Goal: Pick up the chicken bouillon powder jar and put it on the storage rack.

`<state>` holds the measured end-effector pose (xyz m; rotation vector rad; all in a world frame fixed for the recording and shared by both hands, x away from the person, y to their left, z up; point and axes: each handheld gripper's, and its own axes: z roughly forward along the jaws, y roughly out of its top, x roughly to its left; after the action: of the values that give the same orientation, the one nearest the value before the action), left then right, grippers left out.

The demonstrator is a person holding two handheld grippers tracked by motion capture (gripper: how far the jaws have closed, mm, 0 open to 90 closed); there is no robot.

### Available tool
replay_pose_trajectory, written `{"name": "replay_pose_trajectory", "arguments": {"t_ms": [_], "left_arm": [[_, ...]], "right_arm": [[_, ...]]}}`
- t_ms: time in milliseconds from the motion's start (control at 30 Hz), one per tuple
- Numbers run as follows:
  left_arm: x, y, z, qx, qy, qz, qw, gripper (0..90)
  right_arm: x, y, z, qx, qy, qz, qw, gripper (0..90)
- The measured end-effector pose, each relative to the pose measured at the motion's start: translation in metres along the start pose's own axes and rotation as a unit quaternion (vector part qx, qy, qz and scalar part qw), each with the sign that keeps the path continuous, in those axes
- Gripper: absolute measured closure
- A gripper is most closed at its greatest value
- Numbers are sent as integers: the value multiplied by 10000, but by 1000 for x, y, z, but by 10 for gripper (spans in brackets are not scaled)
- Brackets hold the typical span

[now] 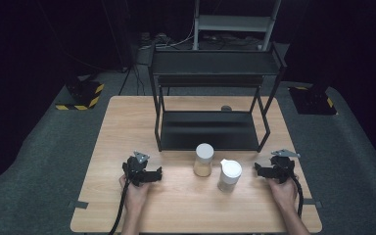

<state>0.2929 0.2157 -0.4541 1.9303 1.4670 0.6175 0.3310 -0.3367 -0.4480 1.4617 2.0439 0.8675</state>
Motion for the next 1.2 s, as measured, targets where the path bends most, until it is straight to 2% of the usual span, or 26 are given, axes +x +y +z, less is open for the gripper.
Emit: {"name": "replay_pose_trajectory", "arguments": {"t_ms": [333,400,433,467,533,567,633,667,767,800,867,900,933,1000,1033,1067,1100,1133,1200], "left_arm": [[-1,3,0,59,-29,50,10000,5],[0,6,-1,141,-180,155,9996,4],[0,6,-1,141,-180,155,9996,3],[2,7,-2,144,-375,206,9990,3],[2,6,-3,76,-531,241,9983,3],[2,6,-3,76,-531,241,9983,3],[1,6,-5,4,-756,290,9967,3],[1,6,-5,4,-756,290,9967,3],[-2,8,-5,-28,-967,417,9944,4],[-6,10,-5,-29,-1080,507,9929,5],[-9,11,-5,-36,-1131,556,9920,6],[-14,13,-5,-62,-1234,657,9902,7],[-14,13,-5,-62,-1234,657,9902,7],[-21,15,-5,-84,-1329,785,9880,8],[-28,18,-4,-86,-1416,919,9856,8],[-28,18,-4,-86,-1416,919,9856,9],[-35,21,-3,-116,-1498,1032,9833,9],[-35,21,-3,-116,-1498,1032,9833,10],[-42,24,-1,-172,-1612,1155,9800,10]], "right_arm": [[0,0,0,-1,-5,-3,10000,34],[0,0,0,-2,-5,-2,10000,34],[0,0,0,-2,-5,-2,10000,34],[0,0,0,-2,-6,-3,10000,34],[0,0,0,-2,-6,-4,10000,35],[0,0,0,-2,-6,-4,10000,35],[0,0,0,-3,-6,-5,10000,35],[0,0,0,-3,-7,-6,10000,35],[0,0,0,-3,-7,-6,10000,35],[0,0,0,-3,-6,-6,10000,35],[0,0,0,-3,-7,-6,10000,35],[0,0,0,-2,-7,-5,10000,35],[0,0,0,-2,-7,-5,10000,35],[0,0,0,-3,-7,-6,10000,35],[0,0,0,-3,-7,-7,10000,36],[0,0,0,-3,-7,-7,10000,36],[0,0,0,-3,-7,-6,10000,36],[0,0,0,-3,-7,-6,10000,36],[0,0,0,-5,-7,-7,10000,36]]}}
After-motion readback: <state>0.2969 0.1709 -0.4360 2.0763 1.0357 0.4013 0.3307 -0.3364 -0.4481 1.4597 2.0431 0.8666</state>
